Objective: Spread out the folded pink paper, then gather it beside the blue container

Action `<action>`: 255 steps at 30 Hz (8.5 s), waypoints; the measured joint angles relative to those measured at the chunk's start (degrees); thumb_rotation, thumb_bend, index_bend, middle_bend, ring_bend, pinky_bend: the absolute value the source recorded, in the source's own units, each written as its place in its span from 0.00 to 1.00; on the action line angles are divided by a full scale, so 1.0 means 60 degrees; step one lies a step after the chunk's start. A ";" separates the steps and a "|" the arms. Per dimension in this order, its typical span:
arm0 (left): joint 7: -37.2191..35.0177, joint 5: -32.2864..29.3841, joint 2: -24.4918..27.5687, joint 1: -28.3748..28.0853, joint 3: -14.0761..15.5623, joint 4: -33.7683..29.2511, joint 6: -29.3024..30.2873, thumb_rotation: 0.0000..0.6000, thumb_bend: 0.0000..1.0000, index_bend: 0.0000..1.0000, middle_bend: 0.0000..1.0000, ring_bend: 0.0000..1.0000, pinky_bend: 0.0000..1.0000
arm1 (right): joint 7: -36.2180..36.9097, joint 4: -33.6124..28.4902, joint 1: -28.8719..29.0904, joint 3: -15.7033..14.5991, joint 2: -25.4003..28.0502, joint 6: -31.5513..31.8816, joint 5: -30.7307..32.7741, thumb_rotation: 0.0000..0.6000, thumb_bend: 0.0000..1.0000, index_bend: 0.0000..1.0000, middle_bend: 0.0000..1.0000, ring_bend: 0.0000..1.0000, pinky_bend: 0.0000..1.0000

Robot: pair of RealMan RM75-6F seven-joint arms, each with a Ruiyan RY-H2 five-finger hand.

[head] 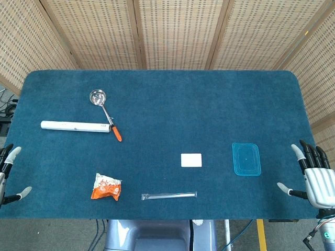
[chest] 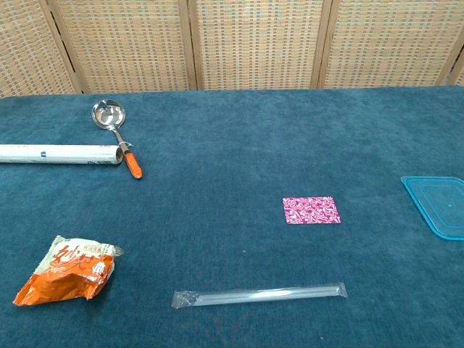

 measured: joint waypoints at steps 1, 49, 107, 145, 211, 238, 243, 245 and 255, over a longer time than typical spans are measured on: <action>0.0001 -0.0002 -0.0006 -0.0002 0.0001 0.0004 -0.0006 1.00 0.03 0.00 0.00 0.00 0.00 | 0.0002 -0.0004 -0.0003 -0.0001 0.0002 0.0001 0.0002 1.00 0.14 0.07 0.01 0.00 0.00; 0.0370 -0.0057 0.0439 -0.0080 -0.0227 -0.0418 0.0146 1.00 0.03 0.00 0.00 0.00 0.00 | 0.2251 -0.0540 0.2019 0.0105 0.0800 -0.2812 -0.0854 1.00 0.20 0.15 0.10 0.00 0.00; 0.0543 -0.0743 0.0566 -0.0222 -0.0220 -0.0444 -0.0282 1.00 0.03 0.00 0.00 0.00 0.00 | 0.5754 0.2408 0.7540 -0.0888 -0.2851 -0.8228 -0.1334 1.00 0.20 0.18 0.14 0.00 0.00; 0.0592 -0.0835 0.0579 -0.0115 -0.0193 -0.0422 -0.0202 1.00 0.03 0.00 0.00 0.00 0.00 | 0.3688 0.4670 0.7515 -0.1414 -0.4274 -0.7202 -0.1513 1.00 0.21 0.20 0.14 0.00 0.00; 0.1155 -0.0697 0.0480 -0.0217 -0.0203 -0.0813 -0.0173 1.00 0.03 0.00 0.00 0.00 0.00 | 0.3274 0.4381 0.6451 -0.2203 -0.3022 -0.5800 -0.1864 1.00 0.21 0.22 0.15 0.00 0.00; 0.1241 -0.0750 0.0427 -0.0265 -0.0202 -0.0794 -0.0269 1.00 0.03 0.00 0.00 0.00 0.00 | 0.3376 0.5441 0.6038 -0.2522 -0.3571 -0.5560 -0.2093 1.00 0.21 0.23 0.16 0.00 0.00; 0.1289 -0.0747 0.0413 -0.0300 -0.0215 -0.0818 -0.0294 1.00 0.03 0.00 0.00 0.00 0.00 | 0.3337 0.5406 0.5900 -0.2586 -0.3451 -0.5430 -0.2108 1.00 0.21 0.23 0.16 0.00 0.00; 0.1306 -0.0744 0.0410 -0.0312 -0.0218 -0.0827 -0.0306 1.00 0.03 0.00 0.00 0.00 0.00 | 0.3304 0.5369 0.5847 -0.2602 -0.3379 -0.5392 -0.2099 1.00 0.21 0.23 0.16 0.00 0.00; 0.1330 -0.0727 0.0385 -0.0346 -0.0221 -0.0835 -0.0326 1.00 0.03 0.00 0.00 0.00 0.00 | 0.3061 0.5049 0.5706 -0.2574 -0.3032 -0.5277 -0.2030 1.00 0.21 0.23 0.16 0.00 0.00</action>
